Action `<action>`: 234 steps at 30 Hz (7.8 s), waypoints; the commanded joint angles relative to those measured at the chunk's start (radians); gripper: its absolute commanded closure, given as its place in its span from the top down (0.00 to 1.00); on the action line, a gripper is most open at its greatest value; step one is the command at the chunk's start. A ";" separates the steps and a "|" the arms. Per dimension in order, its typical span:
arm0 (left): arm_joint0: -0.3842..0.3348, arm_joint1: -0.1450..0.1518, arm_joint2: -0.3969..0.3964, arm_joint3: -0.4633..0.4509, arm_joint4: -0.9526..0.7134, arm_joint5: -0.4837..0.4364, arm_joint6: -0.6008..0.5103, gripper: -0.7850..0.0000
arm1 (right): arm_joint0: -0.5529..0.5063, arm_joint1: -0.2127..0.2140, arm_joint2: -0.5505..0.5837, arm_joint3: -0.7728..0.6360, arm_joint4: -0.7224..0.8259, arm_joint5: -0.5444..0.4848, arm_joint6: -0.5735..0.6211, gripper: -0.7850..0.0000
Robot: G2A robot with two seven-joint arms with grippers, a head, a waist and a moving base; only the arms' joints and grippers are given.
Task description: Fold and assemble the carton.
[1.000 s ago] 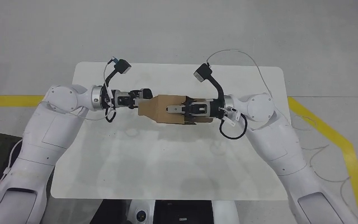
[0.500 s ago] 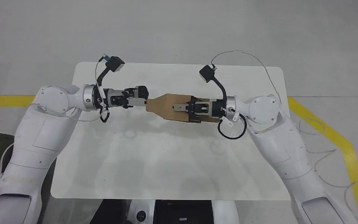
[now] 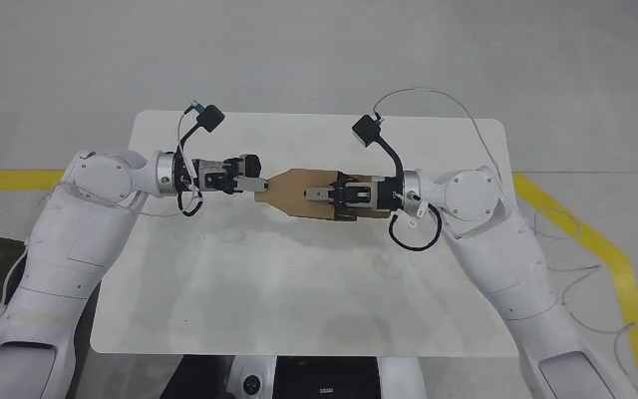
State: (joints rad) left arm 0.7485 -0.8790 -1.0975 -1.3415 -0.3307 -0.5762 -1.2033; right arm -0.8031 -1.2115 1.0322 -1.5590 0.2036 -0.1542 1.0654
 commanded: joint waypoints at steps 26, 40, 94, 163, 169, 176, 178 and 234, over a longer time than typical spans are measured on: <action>-0.010 -0.018 0.055 0.008 0.005 -0.004 -0.013 1.00 | 0.015 -0.007 -0.031 -0.003 0.099 -0.047 0.020 0.00; -0.010 -0.032 0.084 0.007 -0.051 -0.024 -0.016 1.00 | 0.022 -0.014 -0.050 0.007 0.151 -0.073 0.028 0.00; 0.131 -0.011 0.043 -0.156 1.002 -0.326 0.644 1.00 | 0.136 -0.100 -0.265 0.502 0.109 0.062 -0.031 0.20; 0.196 -0.092 0.149 -0.081 1.553 -0.287 1.181 1.00 | -0.154 0.072 -0.002 -0.072 -0.428 0.474 0.084 0.00; 0.197 -0.095 0.149 -0.082 1.555 -0.296 1.172 1.00 | -0.114 0.057 -0.046 -0.023 -0.397 0.463 0.042 0.00; 0.200 -0.098 0.149 -0.081 1.556 -0.302 1.165 1.00 | -0.057 0.032 -0.104 0.054 -0.328 0.420 0.007 0.00; 0.200 -0.099 0.148 -0.081 1.556 -0.305 1.162 1.00 | -0.040 0.023 -0.123 0.077 -0.306 0.405 -0.004 0.00; 0.237 -0.111 0.111 -0.116 1.575 -0.304 1.108 1.00 | -0.019 0.043 -0.058 0.134 -0.333 0.271 0.033 0.00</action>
State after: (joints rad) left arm 0.9846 -0.9896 -0.9857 -1.4573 1.2435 -0.8799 -0.0954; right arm -0.8262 -1.1673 0.9780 -1.4405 -0.1313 0.1281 1.1016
